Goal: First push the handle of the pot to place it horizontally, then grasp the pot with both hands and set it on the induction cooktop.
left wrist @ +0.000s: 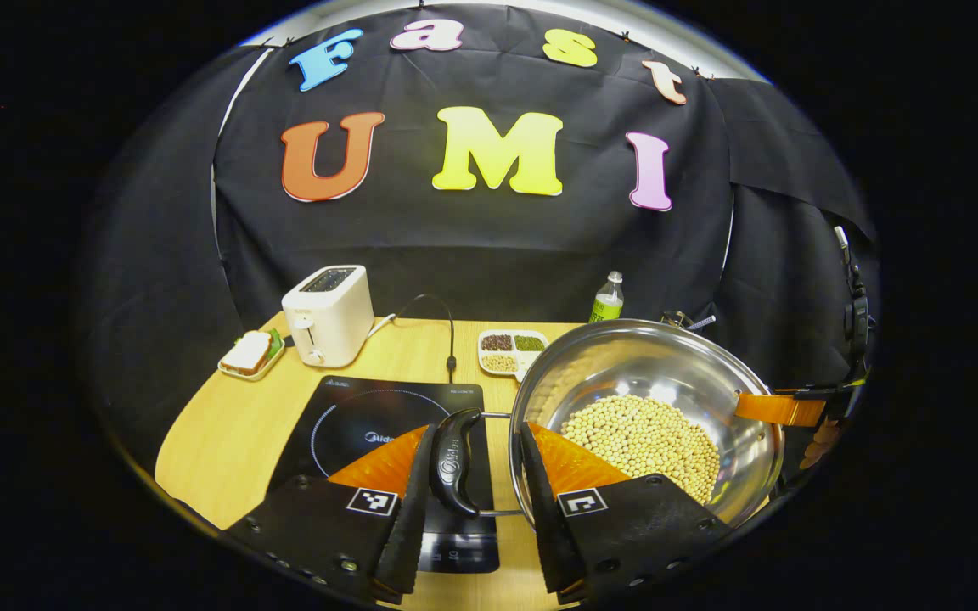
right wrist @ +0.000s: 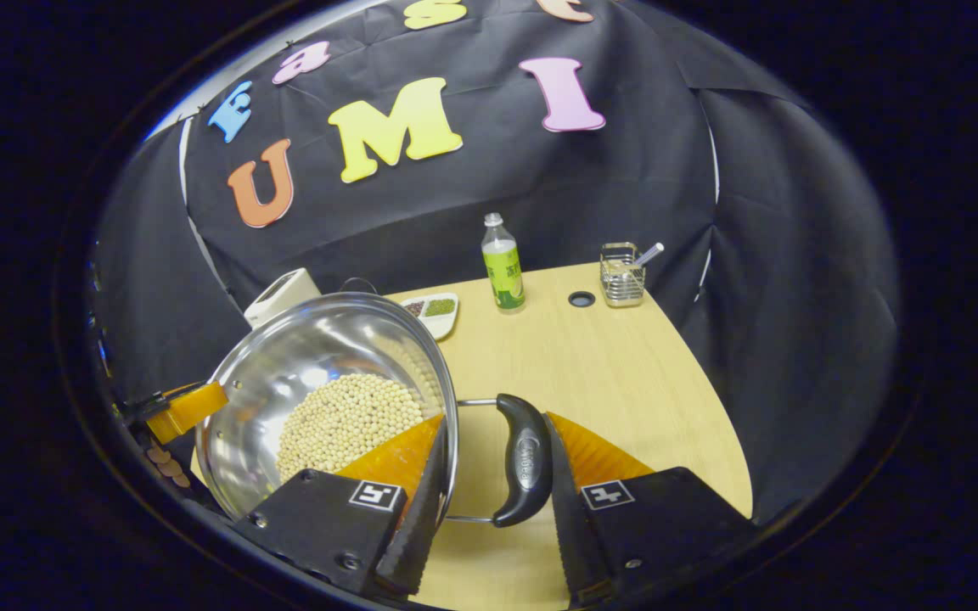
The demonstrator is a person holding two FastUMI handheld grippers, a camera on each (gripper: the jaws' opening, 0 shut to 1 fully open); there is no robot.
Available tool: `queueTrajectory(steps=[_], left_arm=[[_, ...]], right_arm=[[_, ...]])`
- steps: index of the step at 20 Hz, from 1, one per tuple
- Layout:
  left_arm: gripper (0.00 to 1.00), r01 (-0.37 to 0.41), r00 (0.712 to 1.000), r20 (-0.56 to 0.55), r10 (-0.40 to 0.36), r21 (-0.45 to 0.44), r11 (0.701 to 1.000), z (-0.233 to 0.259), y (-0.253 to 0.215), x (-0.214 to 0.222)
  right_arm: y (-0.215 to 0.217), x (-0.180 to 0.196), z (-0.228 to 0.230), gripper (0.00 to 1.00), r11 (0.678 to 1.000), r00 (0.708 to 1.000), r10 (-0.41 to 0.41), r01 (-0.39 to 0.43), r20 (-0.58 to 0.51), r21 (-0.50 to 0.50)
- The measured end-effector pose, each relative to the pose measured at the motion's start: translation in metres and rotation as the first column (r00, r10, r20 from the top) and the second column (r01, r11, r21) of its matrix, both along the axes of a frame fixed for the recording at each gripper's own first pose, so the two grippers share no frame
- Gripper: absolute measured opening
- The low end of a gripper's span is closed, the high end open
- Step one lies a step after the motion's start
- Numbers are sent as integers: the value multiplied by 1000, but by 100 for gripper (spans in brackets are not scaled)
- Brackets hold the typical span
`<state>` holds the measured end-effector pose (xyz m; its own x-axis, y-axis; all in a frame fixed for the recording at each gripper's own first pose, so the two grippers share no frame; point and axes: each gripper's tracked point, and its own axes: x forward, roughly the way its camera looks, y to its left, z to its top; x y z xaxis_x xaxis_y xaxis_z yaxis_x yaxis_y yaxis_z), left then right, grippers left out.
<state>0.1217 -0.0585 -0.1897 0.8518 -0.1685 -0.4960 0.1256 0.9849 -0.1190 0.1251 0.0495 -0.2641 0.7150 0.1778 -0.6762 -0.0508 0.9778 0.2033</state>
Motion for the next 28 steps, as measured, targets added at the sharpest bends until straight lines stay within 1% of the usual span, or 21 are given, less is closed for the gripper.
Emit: queueTrajectory(steps=[4, 7, 8, 10, 13, 14, 17, 20, 21, 22, 23, 24, 25, 26, 28], left_arm=[[54, -29, 1000, 8, 29, -4, 1000, 17, 32, 5], [54, -64, 998, 27, 64, -9, 998, 29, 62, 14], [54, -75, 997, 32, 75, -6, 997, 32, 74, 17], [54, -95, 995, 36, 95, 1, 995, 34, 94, 22], [54, -134, 990, 52, 134, -14, 991, 37, 123, 30], [54, -146, 988, 58, 147, -17, 989, 37, 132, 33], [53, -179, 982, 58, 180, -9, 984, 33, 164, 43], [53, -224, 974, 23, 225, -39, 974, 15, 187, 53], [54, -238, 971, 9, 239, -47, 970, 8, 193, 56], [54, -251, 968, -1, 251, -51, 967, -1, 199, 59], [54, -261, 965, -15, 261, -48, 964, -14, 205, 61], [54, -267, 963, -36, 266, -46, 963, -28, 209, 64], [54, -274, 961, -60, 271, -50, 960, -41, 213, 65], [54, -279, 958, -87, 274, -56, 959, -56, 216, 68], [54, -282, 953, -127, 274, -49, 958, -88, 218, 79]], right_arm=[[32, 12, 24, 62, 1000, 999, 24, -23, 35, -12], [65, 21, 34, 61, 999, 998, 54, -54, 38, 5], [76, 25, 37, 63, 998, 997, 61, -61, 39, 13], [97, 32, 38, 61, 997, 997, 66, -67, 32, 31], [132, 42, 42, 63, 995, 996, 84, -86, 29, 45], [143, 46, 42, 62, 995, 995, 92, -94, 30, 46], [175, 57, 37, 63, 992, 993, 117, -118, 24, 40], [204, 68, 23, 61, 990, 990, 138, -138, 8, 39], [212, 73, 16, 63, 989, 989, 145, -145, 9, 34], [220, 77, 8, 63, 987, 987, 159, -159, 5, 21], [227, 79, -2, 62, 986, 986, 168, -168, -1, 13], [233, 82, -14, 63, 985, 985, 173, -173, -13, 5], [237, 86, -26, 61, 984, 983, 180, -180, -24, -2], [242, 90, -38, 63, 983, 983, 181, -181, -37, -2], [251, 97, -66, 62, 982, 980, 187, -187, -67, 10]])
